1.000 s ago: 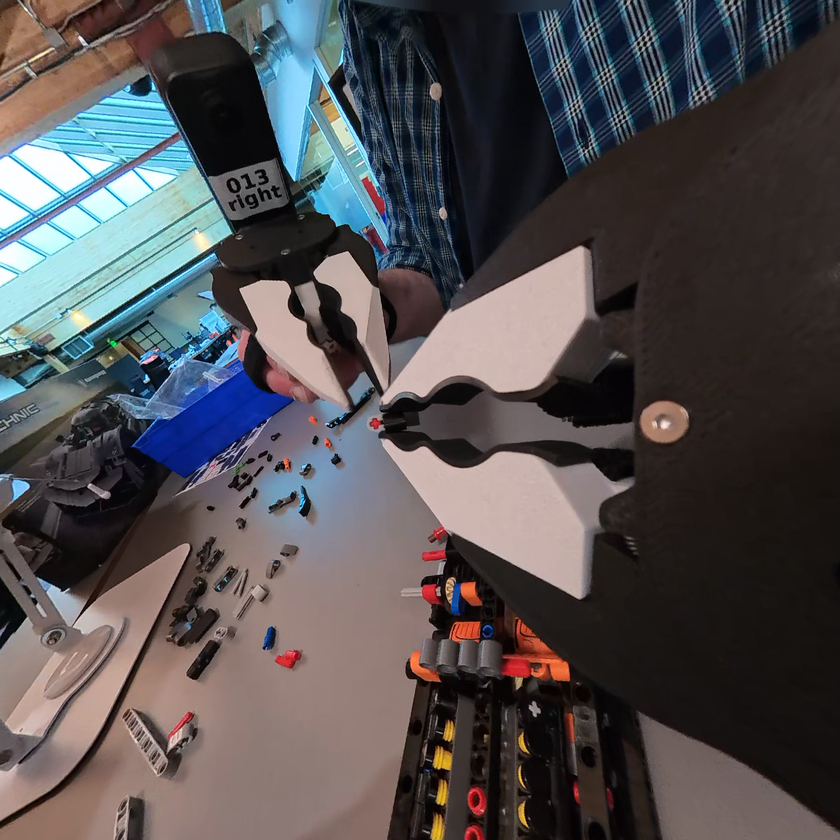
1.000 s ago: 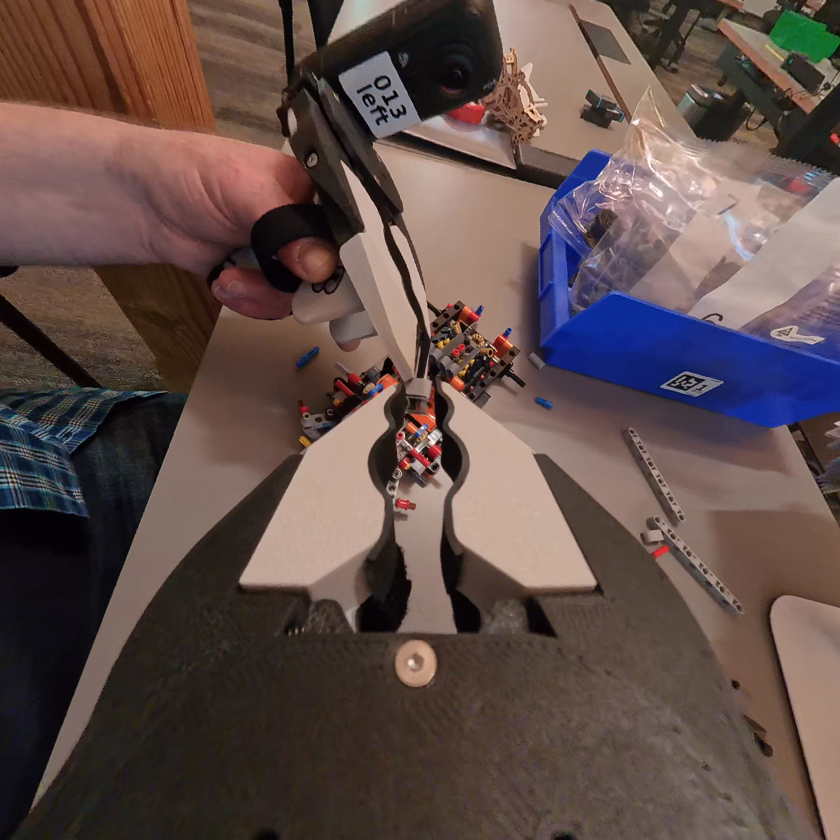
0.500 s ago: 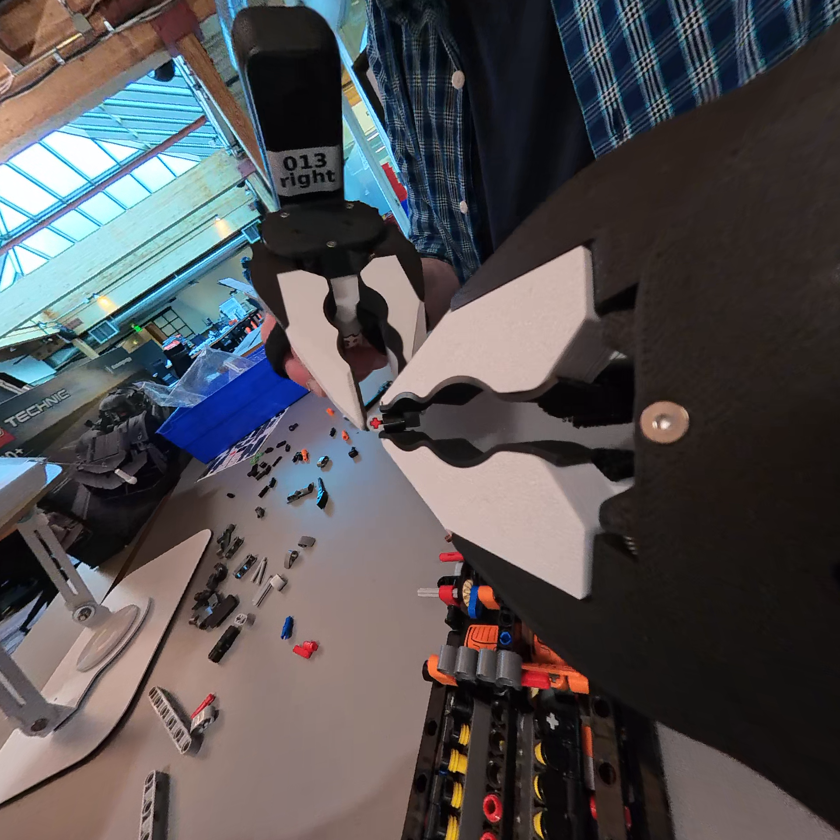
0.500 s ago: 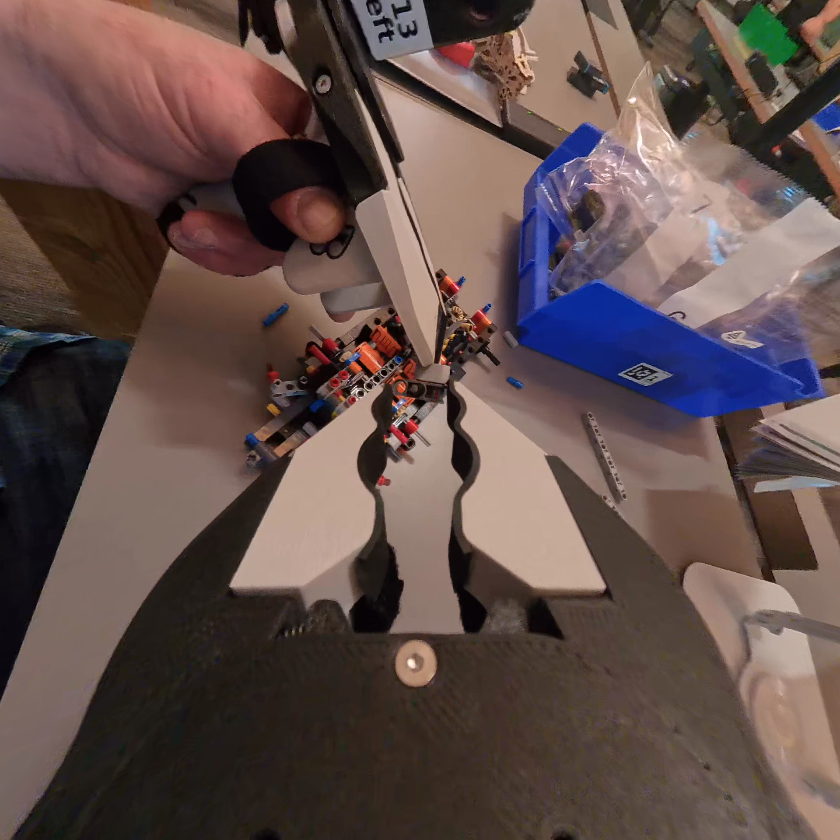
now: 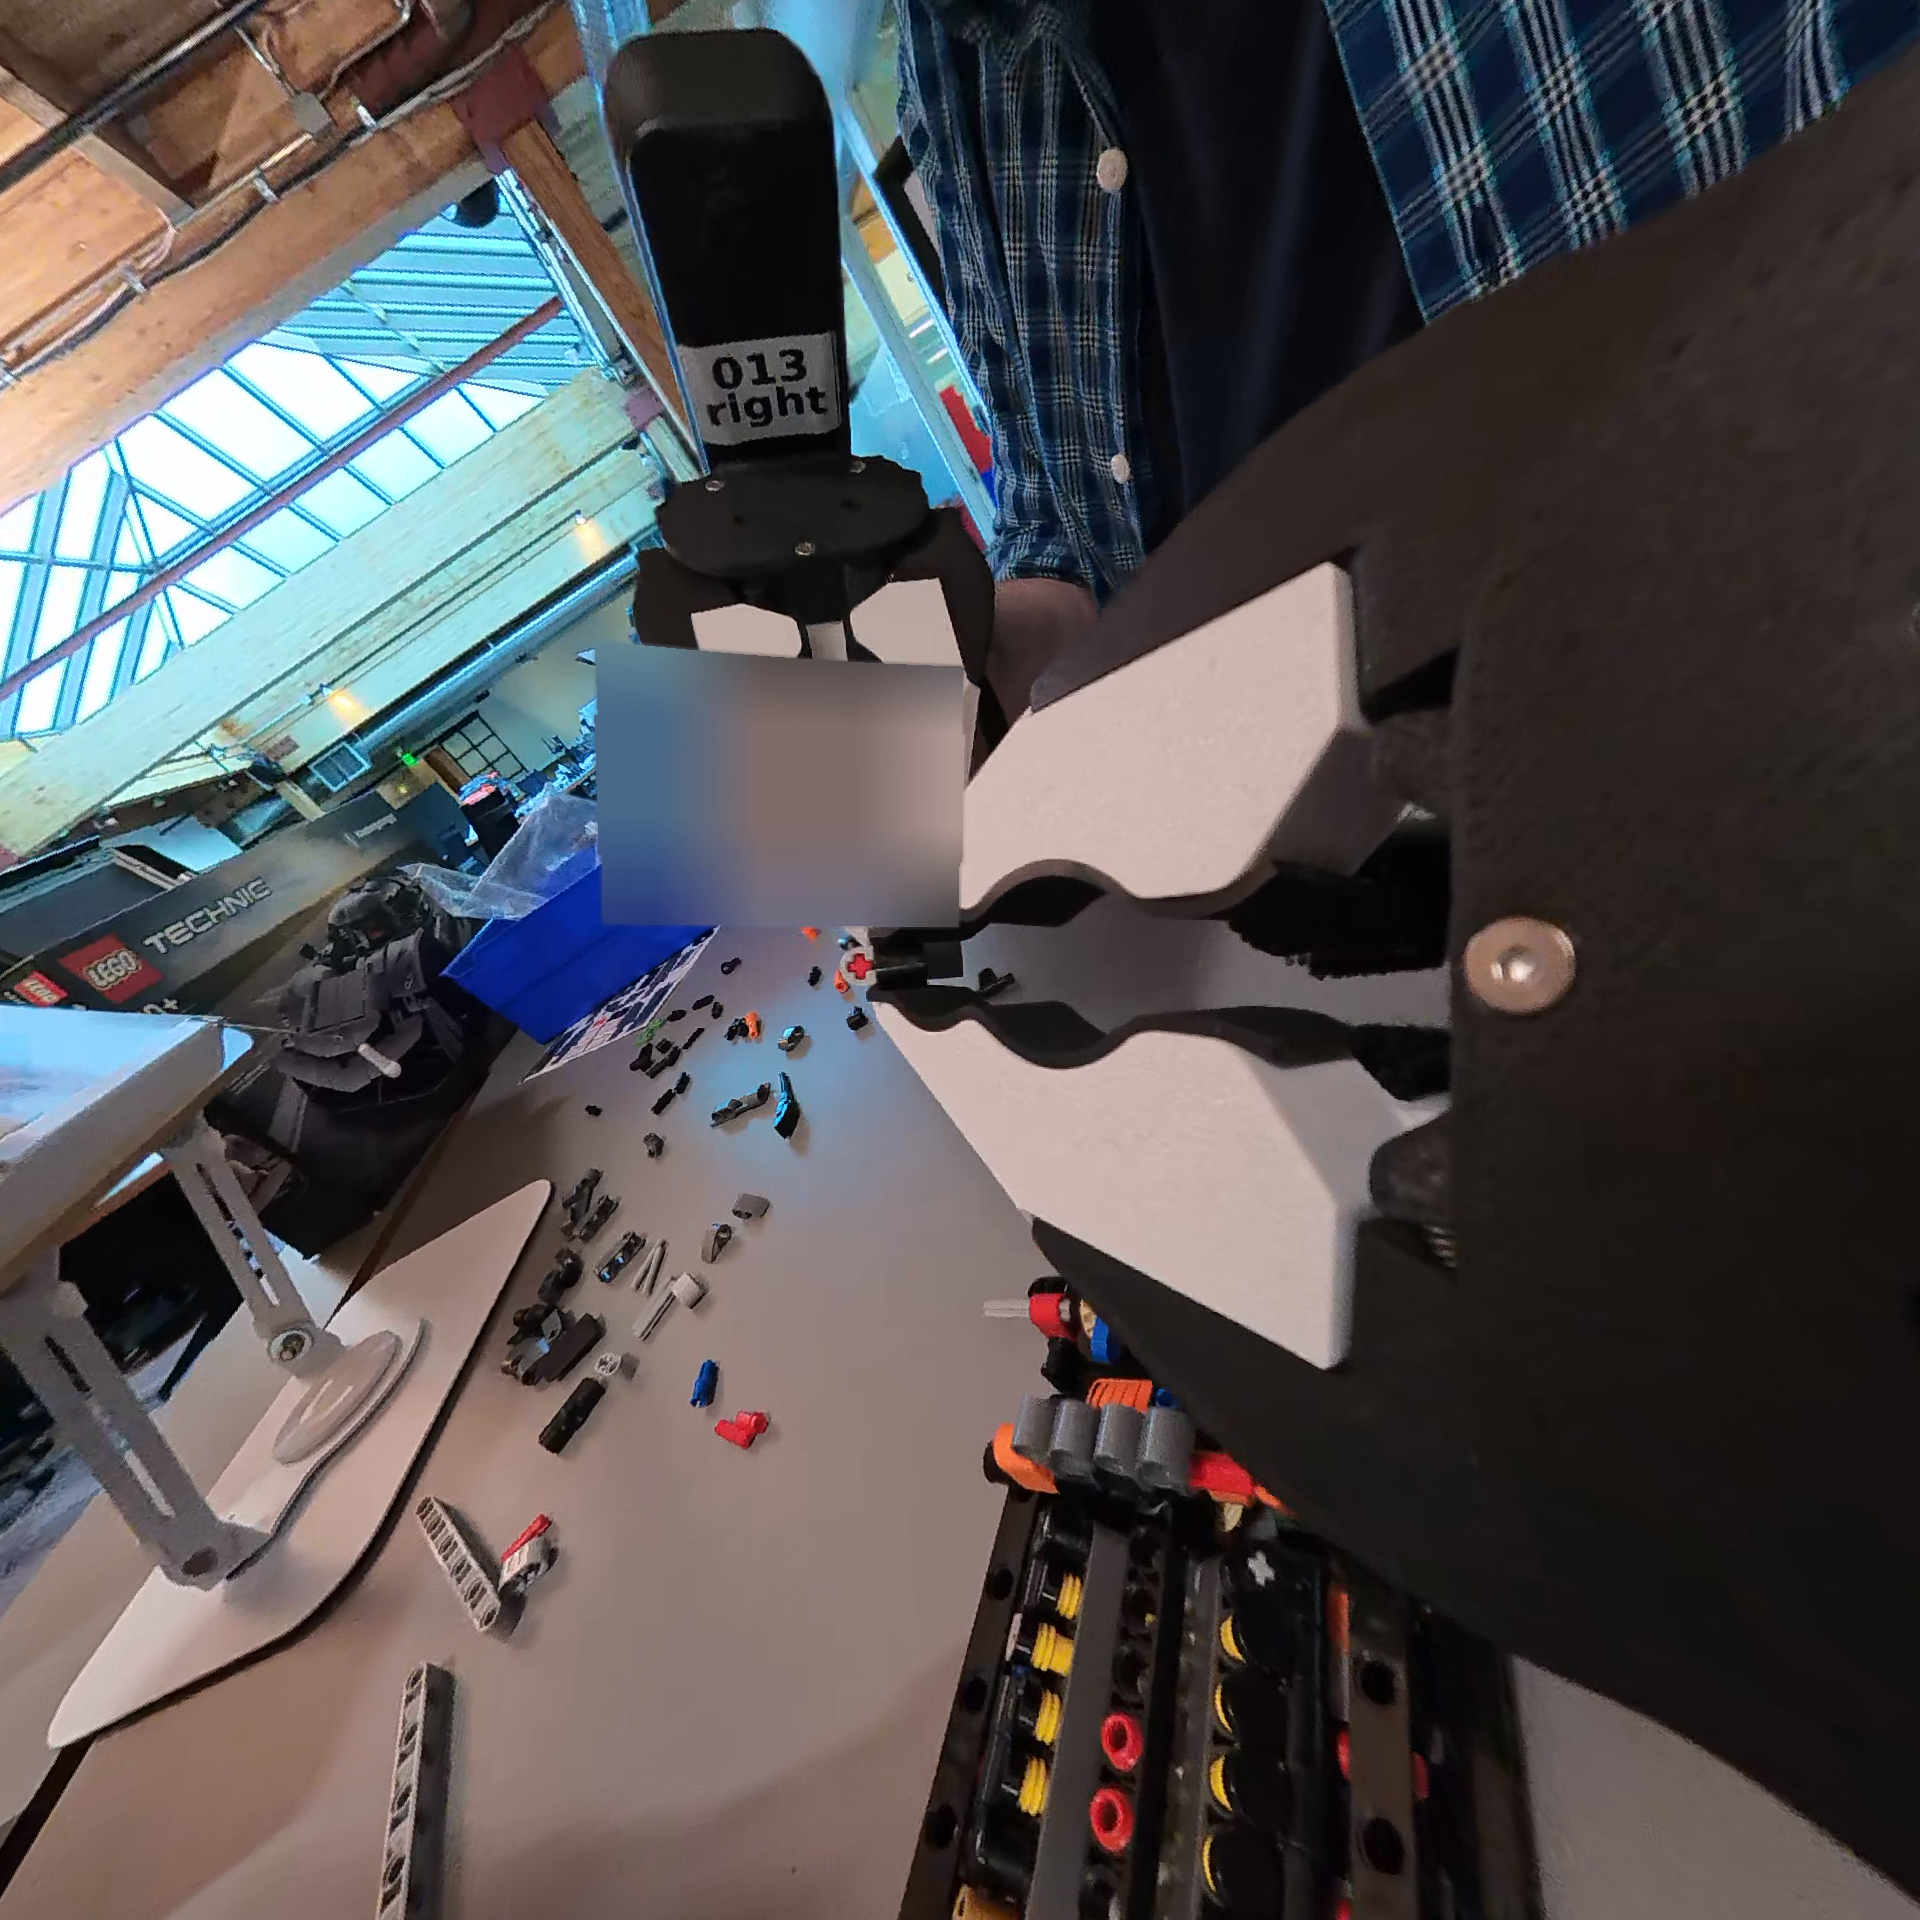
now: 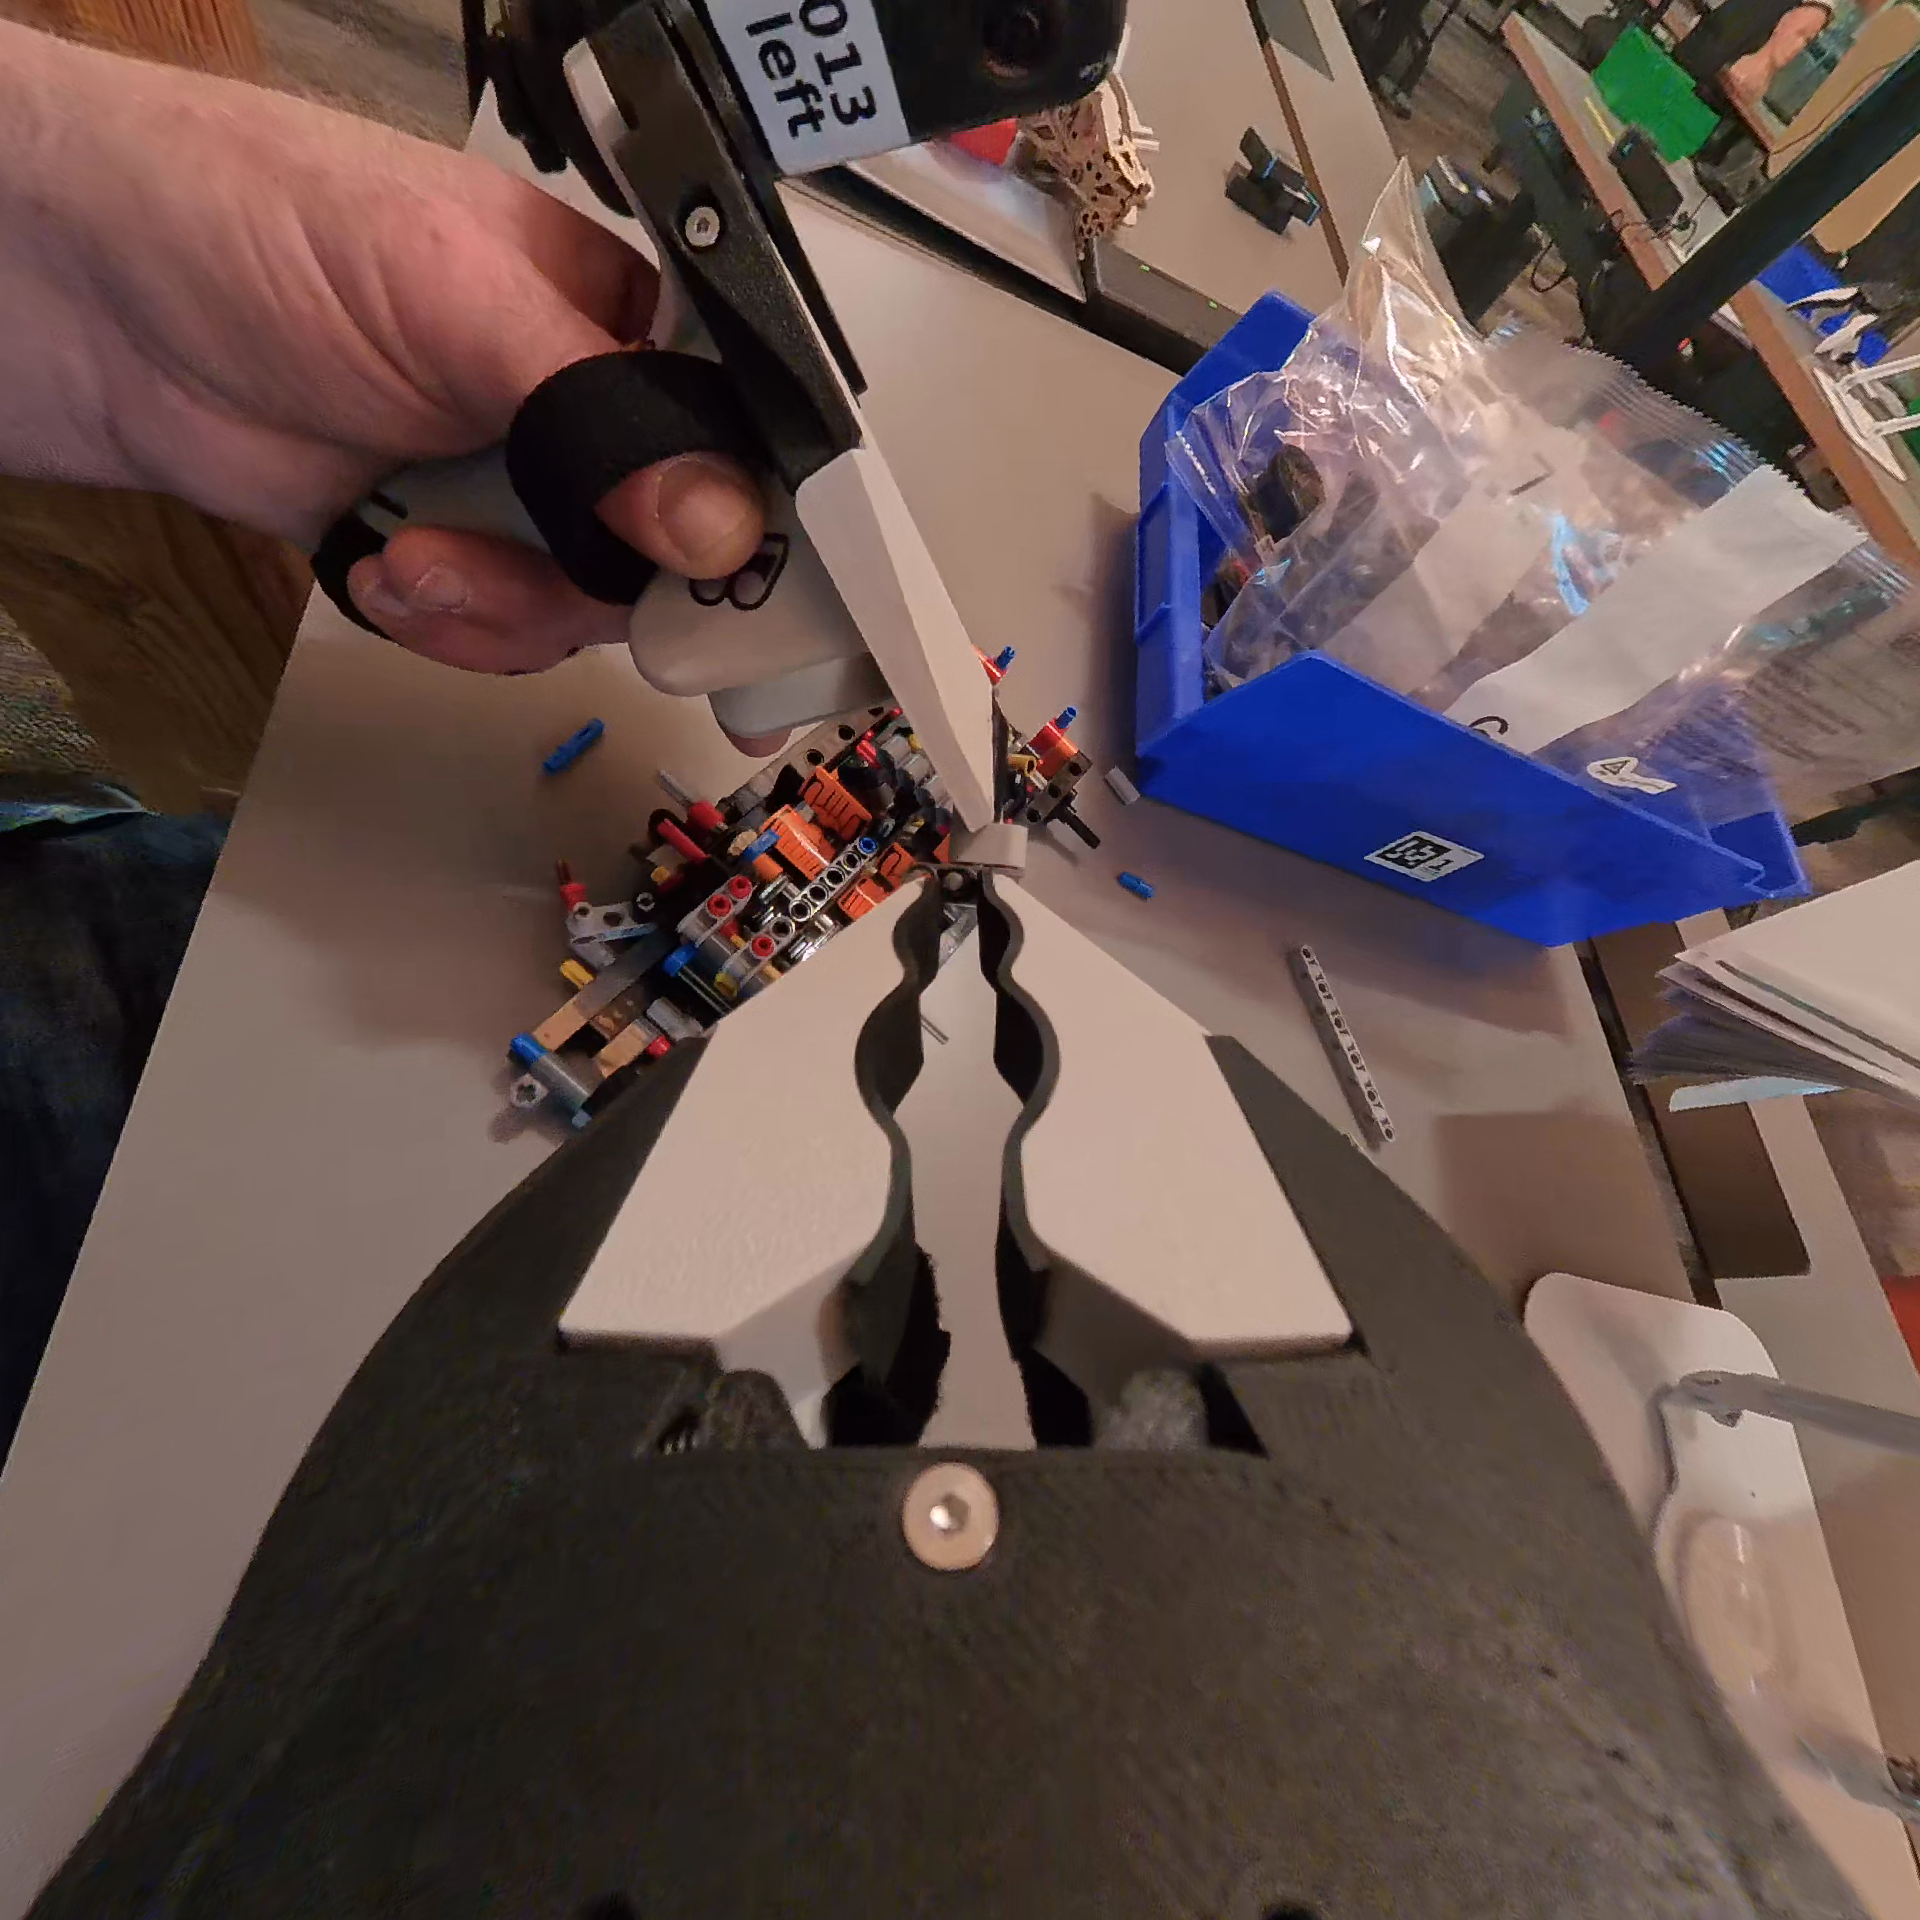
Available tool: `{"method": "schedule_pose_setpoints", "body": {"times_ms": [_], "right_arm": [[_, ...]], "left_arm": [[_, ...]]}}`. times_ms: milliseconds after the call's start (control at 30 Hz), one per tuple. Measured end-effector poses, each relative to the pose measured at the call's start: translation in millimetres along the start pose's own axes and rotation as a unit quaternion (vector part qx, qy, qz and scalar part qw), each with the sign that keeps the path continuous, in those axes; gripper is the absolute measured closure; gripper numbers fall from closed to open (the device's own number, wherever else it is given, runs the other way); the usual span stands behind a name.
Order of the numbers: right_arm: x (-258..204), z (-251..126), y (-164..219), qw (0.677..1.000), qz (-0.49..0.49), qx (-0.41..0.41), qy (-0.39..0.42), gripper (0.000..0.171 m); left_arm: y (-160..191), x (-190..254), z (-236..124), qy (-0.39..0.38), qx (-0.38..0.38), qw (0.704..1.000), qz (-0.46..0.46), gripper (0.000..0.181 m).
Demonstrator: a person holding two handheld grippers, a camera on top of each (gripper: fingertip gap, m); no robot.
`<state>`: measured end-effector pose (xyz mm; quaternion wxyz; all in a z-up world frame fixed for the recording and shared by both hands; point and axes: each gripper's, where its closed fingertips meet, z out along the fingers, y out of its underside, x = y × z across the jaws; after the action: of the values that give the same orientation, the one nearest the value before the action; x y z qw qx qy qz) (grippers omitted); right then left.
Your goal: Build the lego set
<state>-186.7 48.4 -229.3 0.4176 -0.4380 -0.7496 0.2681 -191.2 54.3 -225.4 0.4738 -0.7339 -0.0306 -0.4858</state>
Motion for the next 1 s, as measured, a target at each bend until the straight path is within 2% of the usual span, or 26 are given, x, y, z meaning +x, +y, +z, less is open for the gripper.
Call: {"method": "schedule_pose_setpoints", "body": {"times_ms": [33, 667, 1000], "right_arm": [[0.7, 1.3, -1.0, 1.0, 0.002, 0.002, -0.001, 0.166], [10.4, 32.2, -23.3, 0.999, 0.017, 0.037, -0.007, 0.17], [16.0, 35.6, -26.8, 0.997, 0.045, 0.056, -0.017, 0.17]], "left_arm": [[-1.2, -0.9, -1.1, 0.001, 0.003, 1.0, -0.003, 0.176], [-23.3, -18.4, -31.1, 0.054, 0.082, 0.994, -0.047, 0.175], [-37.0, -22.4, -39.2, 0.076, 0.125, 0.987, -0.07, 0.169]]}}
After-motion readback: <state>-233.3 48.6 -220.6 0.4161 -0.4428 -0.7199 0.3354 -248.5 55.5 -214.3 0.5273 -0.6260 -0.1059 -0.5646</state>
